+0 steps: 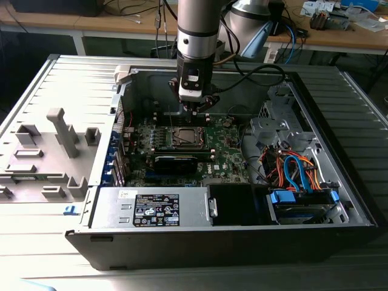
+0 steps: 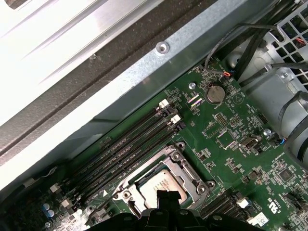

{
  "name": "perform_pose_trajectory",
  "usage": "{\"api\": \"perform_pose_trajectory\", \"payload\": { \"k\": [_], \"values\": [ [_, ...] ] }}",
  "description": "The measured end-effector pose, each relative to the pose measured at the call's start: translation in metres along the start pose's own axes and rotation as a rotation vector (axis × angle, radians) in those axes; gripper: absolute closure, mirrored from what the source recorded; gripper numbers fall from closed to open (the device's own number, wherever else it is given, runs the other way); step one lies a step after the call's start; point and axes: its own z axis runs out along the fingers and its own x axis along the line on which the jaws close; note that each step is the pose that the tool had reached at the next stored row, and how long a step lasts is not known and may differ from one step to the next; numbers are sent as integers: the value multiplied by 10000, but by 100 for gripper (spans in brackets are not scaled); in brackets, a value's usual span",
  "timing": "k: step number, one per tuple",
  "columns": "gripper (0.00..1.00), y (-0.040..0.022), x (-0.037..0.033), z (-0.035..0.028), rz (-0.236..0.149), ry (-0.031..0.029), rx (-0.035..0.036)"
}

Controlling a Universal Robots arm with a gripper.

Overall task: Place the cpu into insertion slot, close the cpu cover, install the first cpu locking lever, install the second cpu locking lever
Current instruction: 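Install the first cpu locking lever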

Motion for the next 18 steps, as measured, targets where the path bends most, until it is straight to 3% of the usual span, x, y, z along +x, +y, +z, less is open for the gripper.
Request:
{"api": "perform_pose_trajectory", "payload": {
  "k": [18],
  "values": [
    [89,0,0,0,-90,0,-1]
  ]
}}
